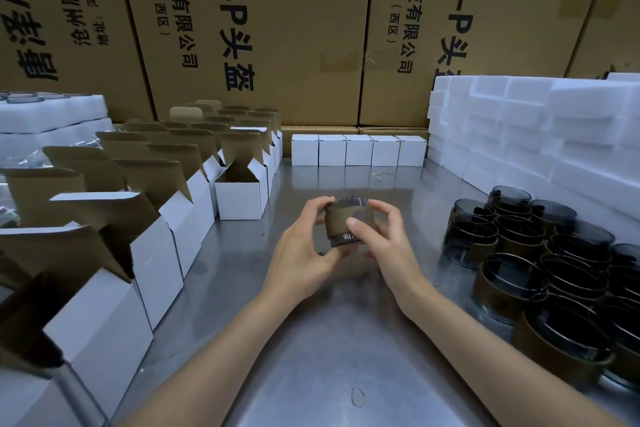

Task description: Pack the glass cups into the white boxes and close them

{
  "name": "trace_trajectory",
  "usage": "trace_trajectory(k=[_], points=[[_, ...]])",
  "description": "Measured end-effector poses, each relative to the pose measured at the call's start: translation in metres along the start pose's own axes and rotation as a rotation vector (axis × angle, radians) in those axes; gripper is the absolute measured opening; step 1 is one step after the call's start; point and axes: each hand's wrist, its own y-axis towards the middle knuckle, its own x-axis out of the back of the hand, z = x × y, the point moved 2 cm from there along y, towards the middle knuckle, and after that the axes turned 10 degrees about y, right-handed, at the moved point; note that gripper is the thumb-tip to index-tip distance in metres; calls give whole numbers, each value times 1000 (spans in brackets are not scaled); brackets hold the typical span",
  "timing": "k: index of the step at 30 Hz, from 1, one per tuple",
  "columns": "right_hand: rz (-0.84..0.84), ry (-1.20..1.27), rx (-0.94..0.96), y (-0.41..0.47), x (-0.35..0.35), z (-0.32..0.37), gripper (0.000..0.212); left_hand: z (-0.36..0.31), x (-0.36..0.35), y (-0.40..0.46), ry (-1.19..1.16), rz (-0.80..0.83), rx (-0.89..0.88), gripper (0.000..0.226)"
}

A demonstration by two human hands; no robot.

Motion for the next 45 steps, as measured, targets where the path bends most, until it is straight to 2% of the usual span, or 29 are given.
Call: trace_trajectory(k=[5,10,19,23,27,31,36,38,42,45], points=[[-15,-80,105,1,1,-2,57,2,-1,-1,-3,66,19,63],[56,-343,110,2,6,-6,73,4,-2,-1,34,150,6,63],[112,-624,104,3,4,-10,79,7,-4,2,20,200,86,64],[121,-603,65,4,4,-11,76,6,-2,3,8,174,125,65],[87,-436,-2,4,3,-10,58,11,4,4,43,30,182,62],[53,-358,-46,5,5,-9,47,32,20,17,254,-113,275,52],[51,-369,-59,8,8,-14,43,51,44,47,555,-293,290,57],[49,-376,-63,10,9,-15,41,58,48,58,653,-281,307,62],[53,-372,-69,11,9,-17,41,65,45,70,854,-136,301,66],[51,-357,-67,12,9,-18,42,56,42,67,785,-183,274,57]])
